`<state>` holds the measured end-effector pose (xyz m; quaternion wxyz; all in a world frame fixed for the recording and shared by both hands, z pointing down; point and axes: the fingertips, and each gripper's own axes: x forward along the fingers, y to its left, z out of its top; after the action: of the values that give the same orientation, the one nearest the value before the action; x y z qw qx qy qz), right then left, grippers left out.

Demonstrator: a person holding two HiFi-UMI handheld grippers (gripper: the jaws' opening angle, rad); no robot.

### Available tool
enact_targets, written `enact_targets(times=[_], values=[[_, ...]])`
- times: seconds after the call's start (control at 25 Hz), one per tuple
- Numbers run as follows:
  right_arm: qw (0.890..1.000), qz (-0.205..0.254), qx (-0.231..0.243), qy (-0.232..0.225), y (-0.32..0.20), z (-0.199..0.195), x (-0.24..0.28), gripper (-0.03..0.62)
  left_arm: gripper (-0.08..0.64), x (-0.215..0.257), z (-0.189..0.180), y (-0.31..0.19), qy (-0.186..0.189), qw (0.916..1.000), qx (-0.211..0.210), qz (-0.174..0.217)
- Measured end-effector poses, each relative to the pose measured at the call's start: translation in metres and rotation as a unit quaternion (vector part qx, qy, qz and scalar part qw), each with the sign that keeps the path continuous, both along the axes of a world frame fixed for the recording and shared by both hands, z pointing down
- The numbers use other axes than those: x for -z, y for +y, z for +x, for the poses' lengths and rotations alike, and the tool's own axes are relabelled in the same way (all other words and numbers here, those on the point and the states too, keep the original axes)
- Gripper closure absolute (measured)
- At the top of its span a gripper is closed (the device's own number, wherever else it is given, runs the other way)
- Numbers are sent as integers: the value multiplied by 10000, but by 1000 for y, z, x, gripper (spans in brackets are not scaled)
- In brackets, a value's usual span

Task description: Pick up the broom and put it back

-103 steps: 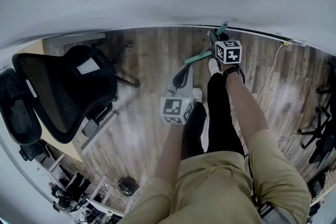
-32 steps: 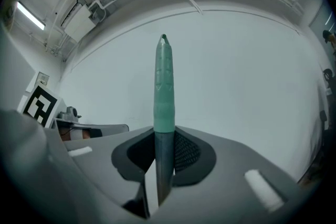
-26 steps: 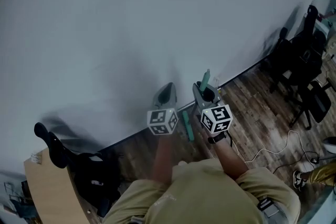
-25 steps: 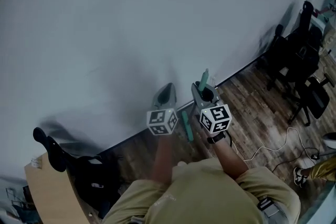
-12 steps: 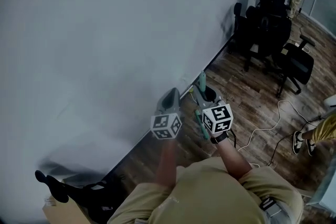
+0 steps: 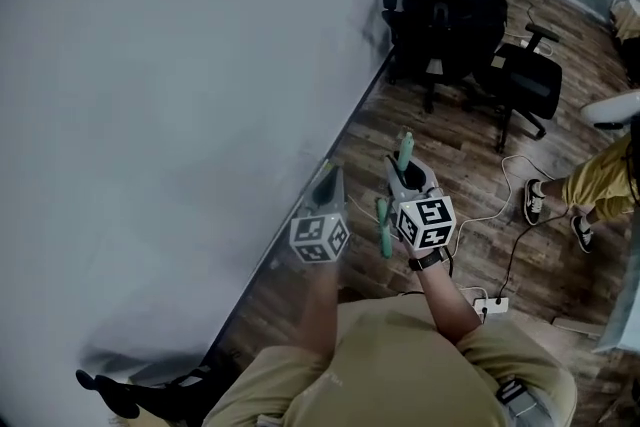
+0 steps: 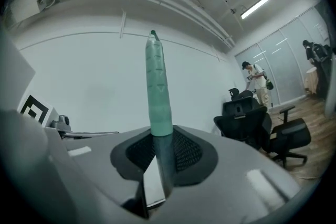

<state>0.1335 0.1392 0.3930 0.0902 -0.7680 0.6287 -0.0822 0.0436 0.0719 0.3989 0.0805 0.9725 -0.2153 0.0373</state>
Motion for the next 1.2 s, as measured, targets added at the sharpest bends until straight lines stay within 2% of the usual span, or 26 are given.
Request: enact_targets(times=[0.24, 0.4, 0.84, 1.2], values=[[9967, -198, -766, -164, 38, 66, -23, 517, 557, -14, 72, 28, -151, 9970, -760, -59], [9943, -306, -1015, -102, 28, 97, -27, 515, 557, -19, 111, 12, -100, 9946, -1026, -154], [9855, -414, -1643, 14, -58, 169, -9, 517, 557, -4, 200, -90, 175, 9848, -1688, -360], [9826, -697, -1719, -78, -137, 189, -26, 517, 557, -20, 233, -181, 221, 9818, -1726, -766]])
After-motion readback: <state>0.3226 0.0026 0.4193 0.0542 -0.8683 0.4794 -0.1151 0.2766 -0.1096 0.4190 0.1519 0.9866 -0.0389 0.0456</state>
